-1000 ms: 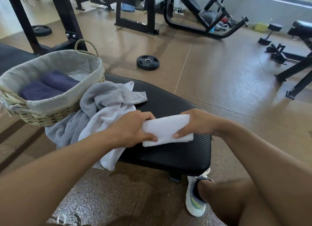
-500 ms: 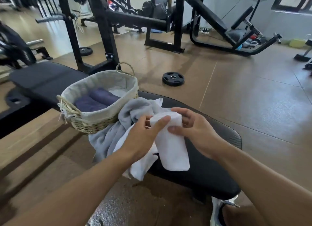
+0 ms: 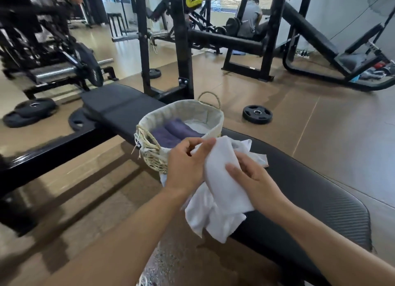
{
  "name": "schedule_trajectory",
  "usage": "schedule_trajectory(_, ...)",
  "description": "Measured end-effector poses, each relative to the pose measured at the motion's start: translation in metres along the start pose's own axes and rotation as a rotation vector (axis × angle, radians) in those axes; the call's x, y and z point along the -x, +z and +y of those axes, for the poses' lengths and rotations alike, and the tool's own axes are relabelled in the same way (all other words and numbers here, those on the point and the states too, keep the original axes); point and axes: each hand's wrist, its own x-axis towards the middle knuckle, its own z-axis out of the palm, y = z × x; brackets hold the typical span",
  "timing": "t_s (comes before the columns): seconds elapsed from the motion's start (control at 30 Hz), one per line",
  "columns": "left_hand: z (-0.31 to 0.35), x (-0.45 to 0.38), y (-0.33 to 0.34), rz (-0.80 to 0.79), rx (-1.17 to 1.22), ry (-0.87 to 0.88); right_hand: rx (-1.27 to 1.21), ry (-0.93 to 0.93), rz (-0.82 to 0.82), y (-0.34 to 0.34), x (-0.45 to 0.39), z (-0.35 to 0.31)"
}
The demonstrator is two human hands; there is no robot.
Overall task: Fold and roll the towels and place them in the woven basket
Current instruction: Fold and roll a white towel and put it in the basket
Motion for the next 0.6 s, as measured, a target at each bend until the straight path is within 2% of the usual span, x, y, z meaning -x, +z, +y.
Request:
schedule_trajectory(0.2,0.005,-0.021,-0.016,0.058,0.078,-0.004,-0.08,-0.061,-0.018,0.014,-0.023,-0.018)
schedule_trajectory(0.33,0.014,-0.035,-0.018,0.079,0.066,0.046,0.029,-0.083,0.043,0.014,-0.05,-0.026)
schedule_trajectory(0.4,0.015,-0.044,-0.021,0.115,-0.129,0.126,0.136,-0.136,0.08,0.012,-0.073,-0.033)
schedule_trajectory(0.53,0.016,-0.063,-0.037,0.225,-0.673,0.357,0.431,-0.236,0.181,0.012,-0.144,-0.054)
schedule_trajectory(0.6,0.014,-0.069,-0.044,0.2,-0.948,0.356,0.598,-0.238,0.17,0.017,-0.19,-0.056)
